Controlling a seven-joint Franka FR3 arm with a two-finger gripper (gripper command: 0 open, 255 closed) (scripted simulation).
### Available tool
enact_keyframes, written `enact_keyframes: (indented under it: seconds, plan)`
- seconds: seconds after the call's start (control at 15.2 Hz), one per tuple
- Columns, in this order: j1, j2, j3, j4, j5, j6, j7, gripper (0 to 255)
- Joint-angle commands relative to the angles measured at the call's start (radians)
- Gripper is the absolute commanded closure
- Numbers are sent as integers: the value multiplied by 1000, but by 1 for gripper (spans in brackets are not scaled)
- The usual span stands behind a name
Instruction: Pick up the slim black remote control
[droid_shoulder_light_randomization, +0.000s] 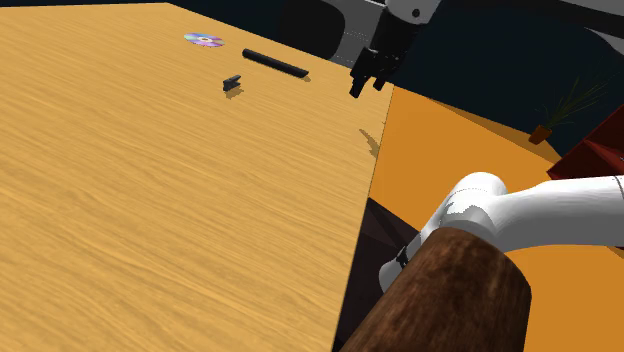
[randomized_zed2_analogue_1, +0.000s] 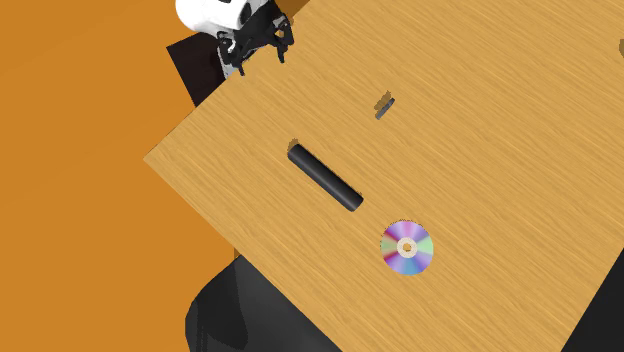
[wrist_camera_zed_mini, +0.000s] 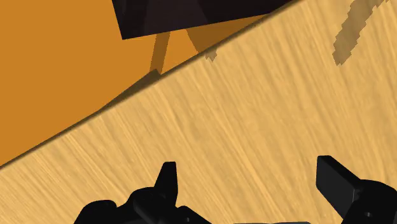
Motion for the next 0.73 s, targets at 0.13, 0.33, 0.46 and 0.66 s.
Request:
enact_keyframes:
  seconds: [0.13,0.33,0.46,0.66]
  plan:
    - [9,94,-26,66,1,15,-47,0]
    - [24,235,-62,176,11,25,-117,0]
    - [35,328,-83,257,23,23,-165,0]
    - [50,469,-111,389,47,7,-238,0]
